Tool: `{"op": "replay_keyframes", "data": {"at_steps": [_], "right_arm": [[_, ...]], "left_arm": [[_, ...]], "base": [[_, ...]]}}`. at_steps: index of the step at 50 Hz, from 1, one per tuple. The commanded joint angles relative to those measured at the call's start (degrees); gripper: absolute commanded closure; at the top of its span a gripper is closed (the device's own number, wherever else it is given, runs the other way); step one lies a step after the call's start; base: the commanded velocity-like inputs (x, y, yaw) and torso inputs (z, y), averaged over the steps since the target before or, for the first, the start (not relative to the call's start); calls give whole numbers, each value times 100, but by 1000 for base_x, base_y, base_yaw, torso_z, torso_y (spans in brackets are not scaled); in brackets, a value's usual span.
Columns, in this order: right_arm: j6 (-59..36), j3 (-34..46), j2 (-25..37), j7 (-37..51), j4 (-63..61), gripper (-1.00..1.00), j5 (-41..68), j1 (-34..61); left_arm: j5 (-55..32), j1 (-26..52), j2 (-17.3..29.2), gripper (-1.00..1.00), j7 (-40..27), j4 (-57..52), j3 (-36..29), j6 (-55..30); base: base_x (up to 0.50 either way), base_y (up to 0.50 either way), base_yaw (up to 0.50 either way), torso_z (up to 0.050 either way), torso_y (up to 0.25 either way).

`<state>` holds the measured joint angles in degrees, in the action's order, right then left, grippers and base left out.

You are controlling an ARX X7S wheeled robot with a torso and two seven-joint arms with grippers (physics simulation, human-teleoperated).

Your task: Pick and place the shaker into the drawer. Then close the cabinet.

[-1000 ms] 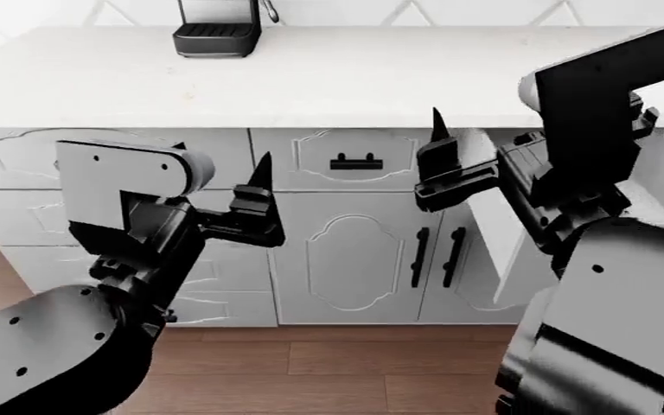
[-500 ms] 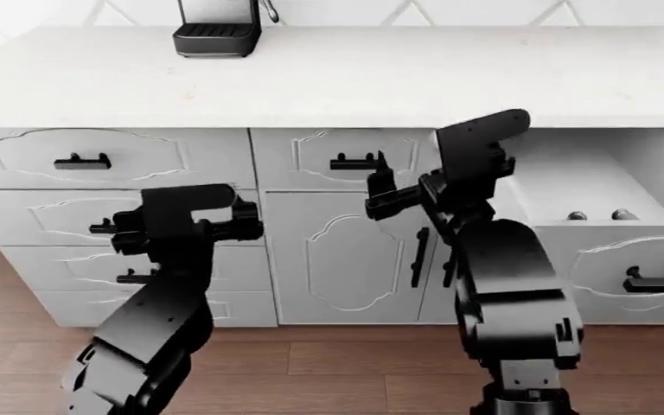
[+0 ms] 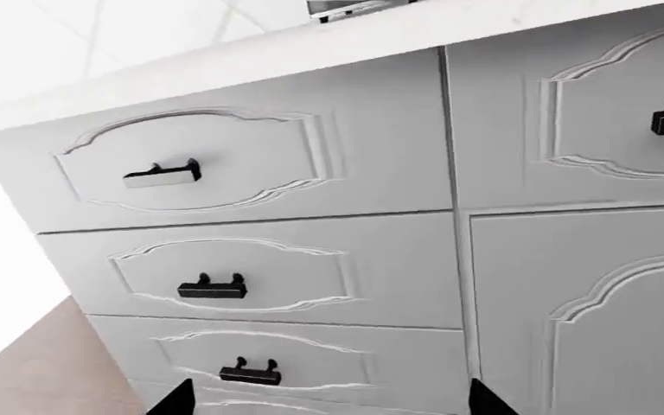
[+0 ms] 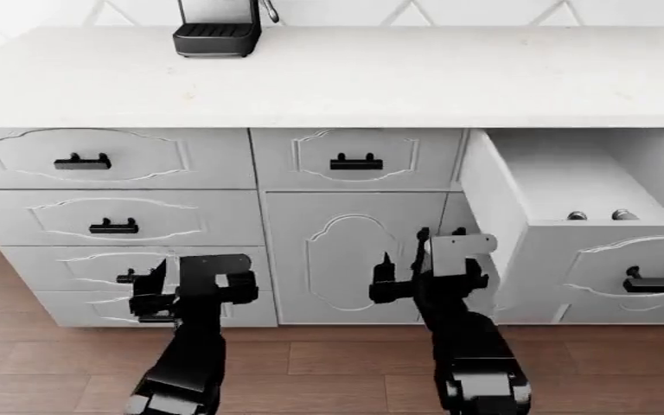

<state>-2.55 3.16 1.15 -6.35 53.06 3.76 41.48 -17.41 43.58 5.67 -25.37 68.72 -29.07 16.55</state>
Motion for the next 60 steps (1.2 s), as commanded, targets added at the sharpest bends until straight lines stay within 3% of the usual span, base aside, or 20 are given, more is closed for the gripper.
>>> {"op": "replay_keyframes", "data": {"at_steps": [1, 9, 28, 50, 60], "right_arm": [[1321, 68, -38, 157, 1753, -100, 205, -93], [1470, 126, 1, 147, 1727, -100, 329, -214], [1218, 438, 82, 335, 817, -100, 292, -602], [1395, 625, 108, 366, 1001, -100, 439, -547], [1370, 663, 123, 375, 948, -100, 533, -561]], "left_arm": [[570, -28, -235, -100, 507, 624, 609, -93], [797, -16, -268, -100, 732, 624, 1146, -417], [1379, -69, -331, -100, 802, 623, 1480, -148], [1558, -74, -352, -100, 927, 623, 1665, -109], [1594, -87, -357, -100, 968, 623, 1694, -71]], "base": [[0, 0, 0, 0, 0], [0, 0, 0, 0, 0], [0, 0, 0, 0, 0], [0, 500, 0, 0, 0], [0, 8, 0, 0, 0]]}}
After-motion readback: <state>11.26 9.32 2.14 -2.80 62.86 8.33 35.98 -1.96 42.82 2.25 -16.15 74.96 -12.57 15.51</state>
